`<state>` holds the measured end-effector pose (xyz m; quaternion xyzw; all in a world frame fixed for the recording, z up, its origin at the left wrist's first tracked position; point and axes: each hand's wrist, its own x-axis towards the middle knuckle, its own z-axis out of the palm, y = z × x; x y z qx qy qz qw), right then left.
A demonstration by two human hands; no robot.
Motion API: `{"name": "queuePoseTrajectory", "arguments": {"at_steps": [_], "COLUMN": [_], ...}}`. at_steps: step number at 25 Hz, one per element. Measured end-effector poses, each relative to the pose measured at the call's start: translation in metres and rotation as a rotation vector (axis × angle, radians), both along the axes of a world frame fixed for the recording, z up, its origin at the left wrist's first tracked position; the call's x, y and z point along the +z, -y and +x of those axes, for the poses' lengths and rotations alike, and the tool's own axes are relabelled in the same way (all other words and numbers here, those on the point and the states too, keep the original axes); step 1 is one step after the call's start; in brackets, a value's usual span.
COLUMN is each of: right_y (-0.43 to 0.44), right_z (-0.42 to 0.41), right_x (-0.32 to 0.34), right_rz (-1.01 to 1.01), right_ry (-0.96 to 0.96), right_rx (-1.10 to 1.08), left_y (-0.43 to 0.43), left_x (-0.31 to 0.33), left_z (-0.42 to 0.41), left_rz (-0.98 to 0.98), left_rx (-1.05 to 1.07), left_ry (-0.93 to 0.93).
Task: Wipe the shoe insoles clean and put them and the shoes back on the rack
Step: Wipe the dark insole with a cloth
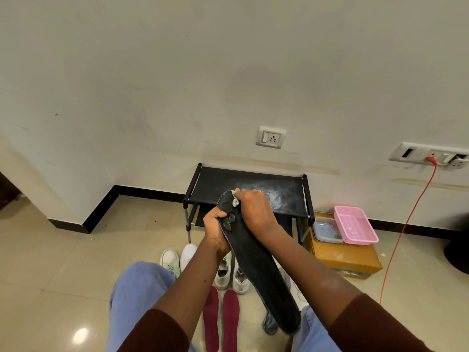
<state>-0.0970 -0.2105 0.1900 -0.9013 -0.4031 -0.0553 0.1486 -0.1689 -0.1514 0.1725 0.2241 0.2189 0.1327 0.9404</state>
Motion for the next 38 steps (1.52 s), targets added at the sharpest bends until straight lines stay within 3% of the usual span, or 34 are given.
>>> {"name": "queuePoseTrajectory", "arguments": {"at_steps": [7,15,21,26,32,38], "right_y": [-0.001,0.015,0.017,0.007,0.0,0.012], "right_z": [0.002,-0.001,-0.004,-0.004,0.004,-0.002], "right_x": [-0.003,0.002,0.0,-0.002,0.001,0.01], "right_rz": [-0.012,-0.191,-0.215,-0.168,-0.081,-0.187], "right_ry": [-0.01,-0.116,-0.219,-0.155,-0.15,-0.2], "right_rx": [0.016,0.03,0.013,-0.017,-0.029,0.005], "left_y": [0.005,0.006,0.004,0.01,0.018,0.015], "left_x": [0.008,-0.019,-0.022,-0.009,-0.001,-0.009], "left_z": [-0.005,0.005,0.005,0.0,-0.007,-0.002], "left_rz": [-0.001,-0.09,-0.113,-0.01,-0.028,-0.084], "left_rx": [0.049,0.146,0.135,0.072,0.023,0.162], "left_ry": [-0.083,-0.015,0.06,-0.083,-0.174,-0.06]}}
